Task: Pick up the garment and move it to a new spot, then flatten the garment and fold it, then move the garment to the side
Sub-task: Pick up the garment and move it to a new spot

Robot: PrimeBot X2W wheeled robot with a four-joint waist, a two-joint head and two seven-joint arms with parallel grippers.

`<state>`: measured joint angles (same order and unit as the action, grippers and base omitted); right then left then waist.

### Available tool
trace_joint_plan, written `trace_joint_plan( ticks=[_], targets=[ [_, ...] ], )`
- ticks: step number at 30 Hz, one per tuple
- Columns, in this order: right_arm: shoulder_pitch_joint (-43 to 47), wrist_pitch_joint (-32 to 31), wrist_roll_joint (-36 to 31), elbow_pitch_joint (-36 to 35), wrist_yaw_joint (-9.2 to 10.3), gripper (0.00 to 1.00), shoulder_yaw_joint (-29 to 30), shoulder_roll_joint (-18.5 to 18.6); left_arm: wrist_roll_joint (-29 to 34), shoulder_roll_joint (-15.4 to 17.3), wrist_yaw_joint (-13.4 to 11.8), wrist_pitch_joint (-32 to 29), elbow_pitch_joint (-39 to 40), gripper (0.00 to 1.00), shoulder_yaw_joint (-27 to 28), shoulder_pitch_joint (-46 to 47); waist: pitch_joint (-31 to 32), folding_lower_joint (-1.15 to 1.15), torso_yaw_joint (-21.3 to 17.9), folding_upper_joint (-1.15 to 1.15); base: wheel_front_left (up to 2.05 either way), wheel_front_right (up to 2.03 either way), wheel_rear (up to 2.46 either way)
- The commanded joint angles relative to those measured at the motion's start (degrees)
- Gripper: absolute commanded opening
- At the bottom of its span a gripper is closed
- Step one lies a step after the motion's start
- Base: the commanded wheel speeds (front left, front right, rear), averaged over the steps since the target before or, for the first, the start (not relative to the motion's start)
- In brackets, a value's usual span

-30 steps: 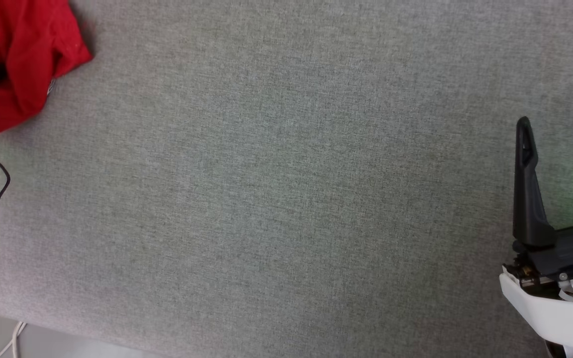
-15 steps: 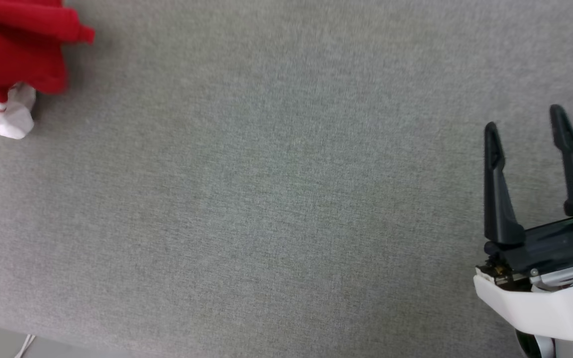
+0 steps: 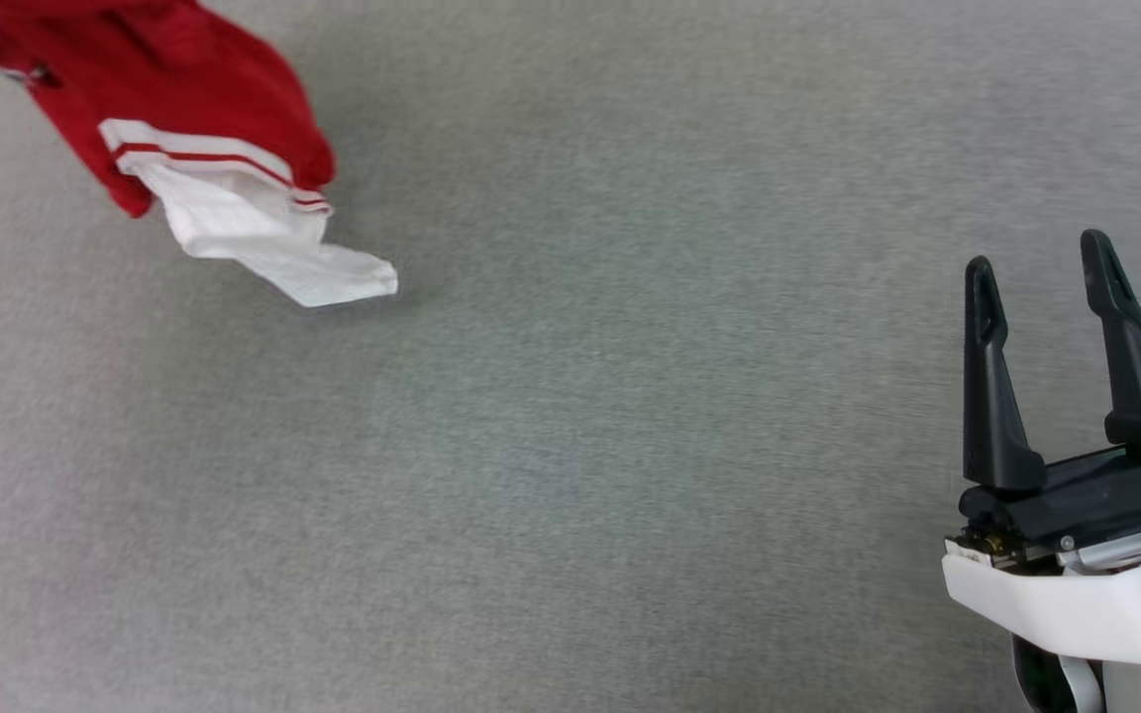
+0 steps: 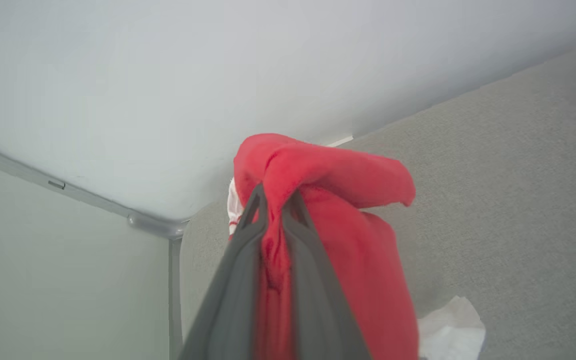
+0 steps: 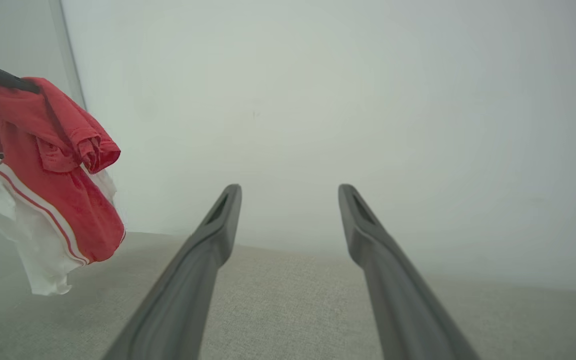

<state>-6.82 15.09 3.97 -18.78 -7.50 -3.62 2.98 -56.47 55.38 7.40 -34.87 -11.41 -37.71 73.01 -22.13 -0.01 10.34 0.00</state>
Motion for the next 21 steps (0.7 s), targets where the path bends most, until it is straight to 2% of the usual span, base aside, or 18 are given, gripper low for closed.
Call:
trace_joint_plan(
  ticks=[1, 9, 18, 21],
  targets=[
    [0.51, 0.12, 0.41, 0.15, 0.02, 1.00, 0.07, -0.15, 0.58, -0.44, -0.03, -0.44, 1.13, 0.00, -0.74, 1.22, 1.50, 0.01, -1.81, 0.00, 0.00, 0.00, 0.00],
    [1.19, 0.12, 2.86, 1.31, 0.02, 1.00, 0.08, -0.16, 1.62, -4.51, -0.03, -3.17, 7.77, 0.00, -6.94, 6.54, 4.66, 0.01, -7.47, 0.00, 0.00, 0.00, 0.00],
    [2.13, 0.12, 4.05, 1.96, 0.02, 1.00, 0.61, -0.17, 0.51, -12.76, -0.03, -2.66, 8.40, 0.00, -14.64, 9.99, 6.03, 0.01, -12.58, 0.00, 0.00, 0.00, 0.00],
    [2.13, 0.11, 4.16, 2.19, 0.02, 1.00, 0.55, -0.17, 0.19, -14.43, -0.03, -2.08, 8.74, 0.00, -17.65, 10.06, 6.05, 0.01, -14.08, 0.00, 0.00, 0.00, 0.00]
  ],
)
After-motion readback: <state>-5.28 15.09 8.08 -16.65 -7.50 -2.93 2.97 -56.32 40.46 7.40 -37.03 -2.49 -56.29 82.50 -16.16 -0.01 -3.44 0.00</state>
